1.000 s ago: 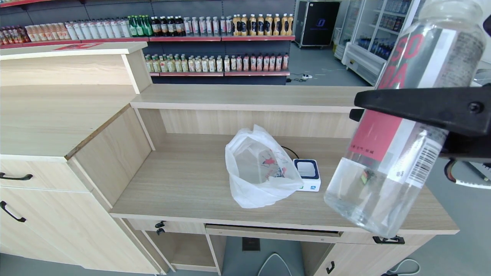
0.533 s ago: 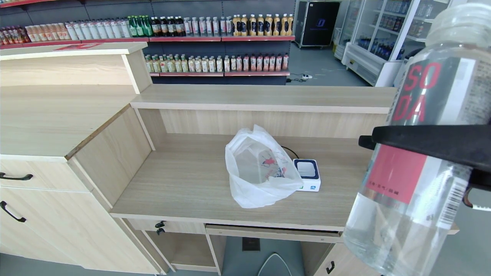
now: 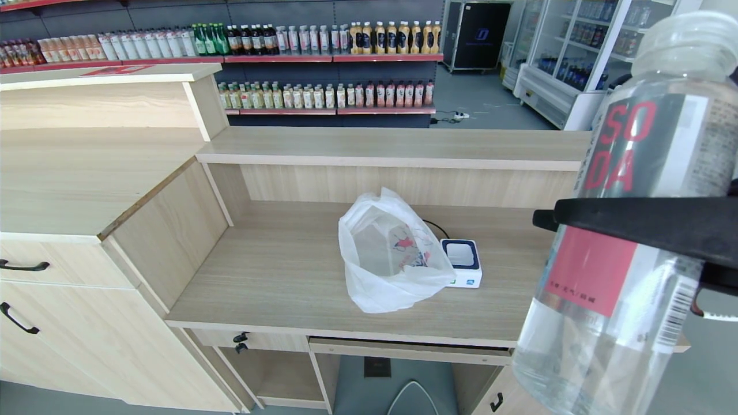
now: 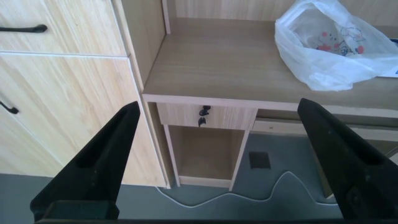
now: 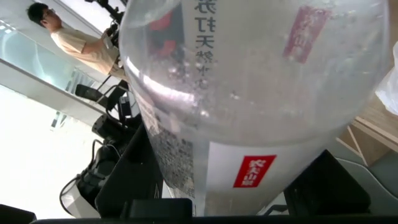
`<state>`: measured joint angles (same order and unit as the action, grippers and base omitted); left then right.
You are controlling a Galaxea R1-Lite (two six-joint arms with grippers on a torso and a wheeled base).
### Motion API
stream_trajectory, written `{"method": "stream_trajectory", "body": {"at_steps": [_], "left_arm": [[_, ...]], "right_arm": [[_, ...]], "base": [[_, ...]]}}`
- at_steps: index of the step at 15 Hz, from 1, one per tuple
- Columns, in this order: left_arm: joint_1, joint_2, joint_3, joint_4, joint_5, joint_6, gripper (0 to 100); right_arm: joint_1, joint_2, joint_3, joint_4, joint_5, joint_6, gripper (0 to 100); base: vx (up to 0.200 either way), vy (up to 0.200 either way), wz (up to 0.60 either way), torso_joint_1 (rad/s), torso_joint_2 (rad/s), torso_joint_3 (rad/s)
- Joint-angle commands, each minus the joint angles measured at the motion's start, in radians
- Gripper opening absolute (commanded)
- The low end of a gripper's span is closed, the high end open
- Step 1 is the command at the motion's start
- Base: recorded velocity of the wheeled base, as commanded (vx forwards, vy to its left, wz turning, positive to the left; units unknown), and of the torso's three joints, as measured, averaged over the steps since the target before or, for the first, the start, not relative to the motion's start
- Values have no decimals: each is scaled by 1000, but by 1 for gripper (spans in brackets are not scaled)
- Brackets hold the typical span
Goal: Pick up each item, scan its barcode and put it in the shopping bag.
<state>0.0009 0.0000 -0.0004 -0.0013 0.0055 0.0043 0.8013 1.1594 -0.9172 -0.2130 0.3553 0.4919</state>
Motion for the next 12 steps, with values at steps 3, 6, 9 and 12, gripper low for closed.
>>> {"method": "stream_trajectory", "body": {"at_steps": [3,6,9,12], "left_arm": [[1,0,-1,0,1,0,100],[1,0,-1,0,1,0,100],[1,0,0,0,1,0,100],[1,0,0,0,1,0,100]], "right_arm": [[1,-9,12,3,8,-1,0],[1,-21,18,6,10,-1,0],[1,-29,21,6,11,-1,0],[1,-29,20,4,11,-1,0]], "base": [[0,0,0,0,0,0],[0,0,0,0,0,0],[0,0,0,0,0,0],[0,0,0,0,0,0]]}}
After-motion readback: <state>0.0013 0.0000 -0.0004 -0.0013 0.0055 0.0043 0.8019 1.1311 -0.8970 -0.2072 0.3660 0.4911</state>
